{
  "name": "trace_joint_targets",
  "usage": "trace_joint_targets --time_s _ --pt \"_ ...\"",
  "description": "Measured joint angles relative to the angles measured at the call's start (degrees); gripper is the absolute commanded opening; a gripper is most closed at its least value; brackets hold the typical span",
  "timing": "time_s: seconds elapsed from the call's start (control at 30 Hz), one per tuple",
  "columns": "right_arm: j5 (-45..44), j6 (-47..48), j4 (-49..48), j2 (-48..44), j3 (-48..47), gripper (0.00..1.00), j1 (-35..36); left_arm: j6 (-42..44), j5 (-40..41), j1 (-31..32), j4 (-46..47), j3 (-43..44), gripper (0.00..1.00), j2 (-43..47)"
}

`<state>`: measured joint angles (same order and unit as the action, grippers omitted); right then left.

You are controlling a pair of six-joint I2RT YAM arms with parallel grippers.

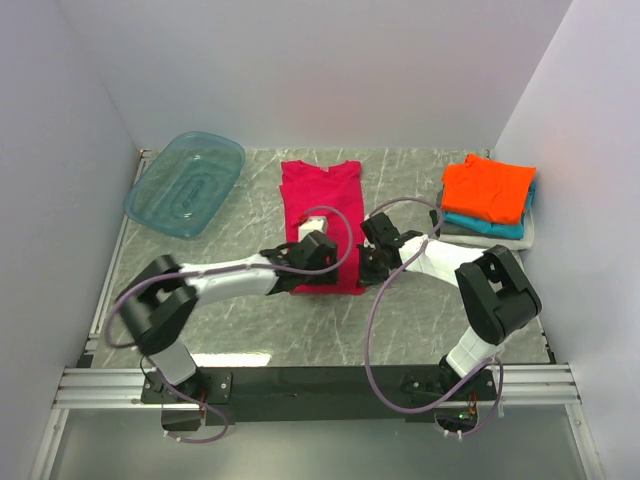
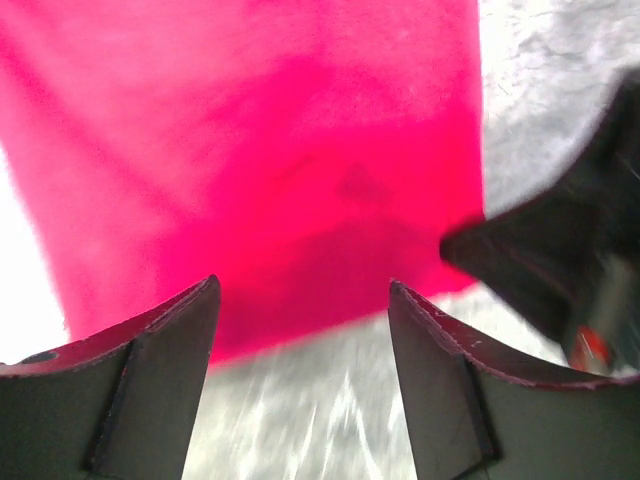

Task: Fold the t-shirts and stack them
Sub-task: Fold the tshirt

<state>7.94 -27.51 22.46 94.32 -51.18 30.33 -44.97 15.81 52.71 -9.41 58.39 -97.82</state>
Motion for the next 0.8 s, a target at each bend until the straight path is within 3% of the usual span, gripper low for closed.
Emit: trace_joint_targets --time_s 0.3,0.53,0.8 --pt "0.6 -0.8 -1.9 0.0 0.7 0.0 0.6 -4.3 3.0 -1.1 -5.9 -12.3 0.81 21.3" --pt "0.6 -1.2 -2.3 -0.2 0.9 0.0 1.4 -6.5 0.3 -6.9 -5.4 -23.5 0.81 23.5" --pt "0.5 -1.2 -2.4 -0.3 1.0 0.0 1.6 -6.6 -2.3 -12.2 -0.8 -24.9 0.81 24.0"
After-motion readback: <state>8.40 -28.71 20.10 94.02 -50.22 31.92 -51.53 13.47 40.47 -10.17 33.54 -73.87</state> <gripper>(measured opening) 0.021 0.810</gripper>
